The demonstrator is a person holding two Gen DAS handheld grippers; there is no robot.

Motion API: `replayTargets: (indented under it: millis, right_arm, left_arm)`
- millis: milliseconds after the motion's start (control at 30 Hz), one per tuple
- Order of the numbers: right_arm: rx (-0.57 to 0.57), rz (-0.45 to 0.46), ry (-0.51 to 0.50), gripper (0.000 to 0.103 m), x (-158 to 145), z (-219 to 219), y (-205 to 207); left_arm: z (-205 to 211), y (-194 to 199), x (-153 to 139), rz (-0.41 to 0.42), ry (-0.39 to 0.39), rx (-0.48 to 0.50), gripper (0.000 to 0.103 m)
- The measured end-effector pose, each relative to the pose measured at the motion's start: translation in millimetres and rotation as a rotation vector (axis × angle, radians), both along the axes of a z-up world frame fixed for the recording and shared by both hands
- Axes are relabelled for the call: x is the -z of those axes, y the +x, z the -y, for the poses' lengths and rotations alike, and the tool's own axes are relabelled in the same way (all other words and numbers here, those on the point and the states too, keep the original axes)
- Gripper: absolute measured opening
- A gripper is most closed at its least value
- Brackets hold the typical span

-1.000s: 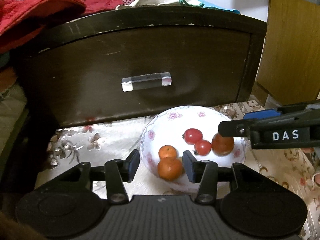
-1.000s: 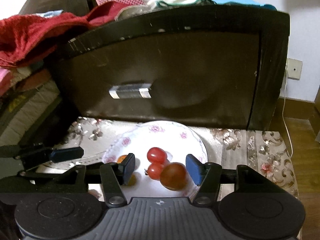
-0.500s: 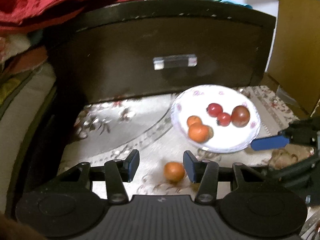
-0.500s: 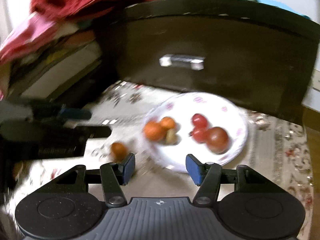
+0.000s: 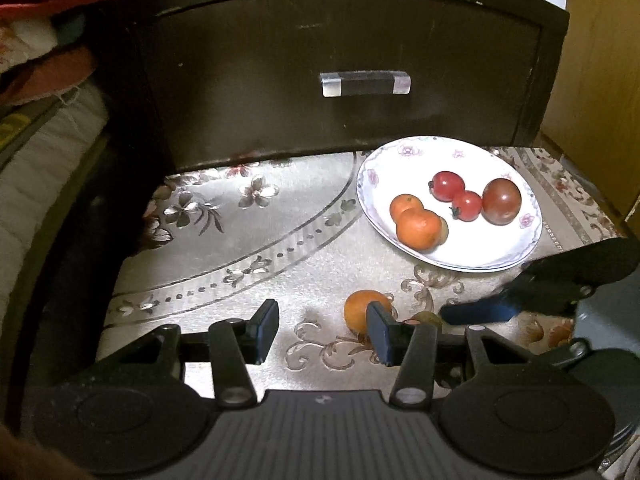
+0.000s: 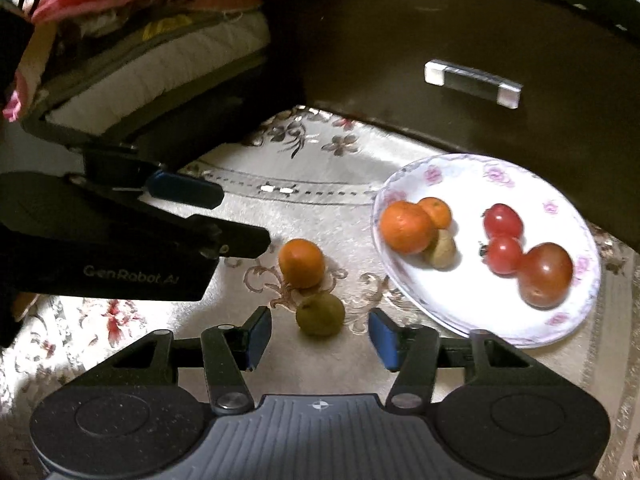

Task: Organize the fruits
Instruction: 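Grasp a small brown fruit with the right tool while the left grasps a tangerine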

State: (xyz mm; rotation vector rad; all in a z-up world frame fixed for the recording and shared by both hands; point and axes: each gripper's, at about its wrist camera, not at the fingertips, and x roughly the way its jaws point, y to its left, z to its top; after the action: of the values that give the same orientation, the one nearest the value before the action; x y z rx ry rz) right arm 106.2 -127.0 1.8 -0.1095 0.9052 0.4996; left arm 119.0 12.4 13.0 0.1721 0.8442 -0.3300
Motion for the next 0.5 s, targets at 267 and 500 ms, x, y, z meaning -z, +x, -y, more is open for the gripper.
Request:
replayTargets:
  millis: [267, 500]
  right_arm:
    - [0.012, -0.037, -0.017, 0.025, 6, 1, 4]
    - [0.058, -0.064, -0.02, 0.025, 3, 28, -10]
  left_arm:
    - [18, 13, 13, -0.036, -0.021, 0.044, 0.054]
    - [32, 21, 31, -0.059, 0.009, 0.05, 0.053]
